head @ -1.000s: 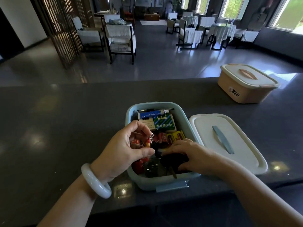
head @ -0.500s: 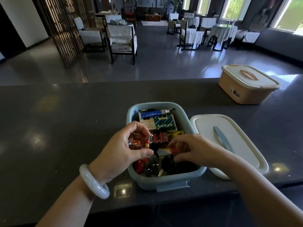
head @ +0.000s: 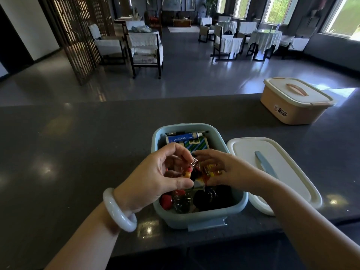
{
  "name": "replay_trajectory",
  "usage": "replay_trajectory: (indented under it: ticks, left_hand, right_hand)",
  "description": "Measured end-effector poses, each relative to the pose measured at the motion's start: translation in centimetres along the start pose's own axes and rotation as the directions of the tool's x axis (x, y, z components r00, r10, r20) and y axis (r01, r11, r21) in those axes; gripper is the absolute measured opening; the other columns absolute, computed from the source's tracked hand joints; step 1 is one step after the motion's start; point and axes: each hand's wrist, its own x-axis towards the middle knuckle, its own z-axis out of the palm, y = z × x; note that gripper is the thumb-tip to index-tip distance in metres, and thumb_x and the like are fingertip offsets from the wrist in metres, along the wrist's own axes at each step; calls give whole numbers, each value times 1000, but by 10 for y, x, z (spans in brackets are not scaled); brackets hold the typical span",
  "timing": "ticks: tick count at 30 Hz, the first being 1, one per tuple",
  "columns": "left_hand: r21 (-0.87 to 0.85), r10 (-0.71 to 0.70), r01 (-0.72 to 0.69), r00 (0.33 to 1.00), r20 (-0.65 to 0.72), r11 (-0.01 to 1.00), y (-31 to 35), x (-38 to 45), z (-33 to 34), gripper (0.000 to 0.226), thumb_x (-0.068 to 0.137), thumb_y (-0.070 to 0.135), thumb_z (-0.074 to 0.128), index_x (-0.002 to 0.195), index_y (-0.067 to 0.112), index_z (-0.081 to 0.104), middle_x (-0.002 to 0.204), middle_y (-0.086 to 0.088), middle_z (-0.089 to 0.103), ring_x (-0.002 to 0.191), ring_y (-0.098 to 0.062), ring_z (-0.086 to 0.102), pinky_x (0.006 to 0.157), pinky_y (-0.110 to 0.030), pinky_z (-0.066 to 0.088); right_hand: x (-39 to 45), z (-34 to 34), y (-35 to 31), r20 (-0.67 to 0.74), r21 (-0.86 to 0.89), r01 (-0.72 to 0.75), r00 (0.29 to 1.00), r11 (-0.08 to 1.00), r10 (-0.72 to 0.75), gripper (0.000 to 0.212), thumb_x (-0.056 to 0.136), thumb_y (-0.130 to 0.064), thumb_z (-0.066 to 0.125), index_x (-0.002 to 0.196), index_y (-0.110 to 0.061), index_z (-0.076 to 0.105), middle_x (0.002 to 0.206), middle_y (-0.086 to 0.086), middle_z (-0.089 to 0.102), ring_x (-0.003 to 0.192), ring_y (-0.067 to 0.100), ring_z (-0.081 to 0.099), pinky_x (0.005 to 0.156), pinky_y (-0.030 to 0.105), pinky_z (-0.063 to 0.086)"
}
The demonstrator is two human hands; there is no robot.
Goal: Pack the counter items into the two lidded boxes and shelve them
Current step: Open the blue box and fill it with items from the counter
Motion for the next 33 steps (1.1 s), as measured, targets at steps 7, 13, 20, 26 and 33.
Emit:
replay_trajectory:
  ticks: [7,13,20,26,33]
  left_hand:
    - [-156,63,-56,997,40,986,1,9,3,36,73,4,76,101,19,61,100,-7,65,96,-22,64,86,-32,53]
    - [204,-116,119,993,-27,972,-39,9,1,39,74,7,79,98,32,60,99,7,67,96,-14,66,87,-42,56]
    - [524,-200,142,978,55,840,-47,16,3,48,78,19,79,102,46,47,105,19,57,94,6,59,75,-17,53]
    - [681,-241,127,968,75,721,-43,18,0,66,79,30,77,120,51,30,117,20,45,102,1,53,85,-23,51]
    - [801,-279,67,952,128,594,-55,24,4,55,82,25,74,131,36,51,124,16,49,115,-5,47,98,-26,41]
  right_hand:
    - [-4,-6,-1,70,156,52,995,986,-64,26,83,-12,71,103,-29,64,100,-3,71,94,15,69,85,31,56]
    - [-7,-24,12,-34,110,26,999,994,-23,21,80,-18,75,93,-31,66,92,-5,72,89,13,69,79,29,55]
    - [-8,-13,10,215,-343,-60,966,937,141,24,80,-28,75,99,-40,64,93,-24,63,86,-9,59,71,8,45]
    - [-3,-17,8,121,-368,-56,987,928,107,20,83,-29,73,101,-37,69,95,-20,67,89,-10,59,73,8,45]
    - [2,-11,21,96,-446,-42,991,894,95,19,83,-30,73,85,-46,64,89,-24,62,85,-8,58,68,8,43]
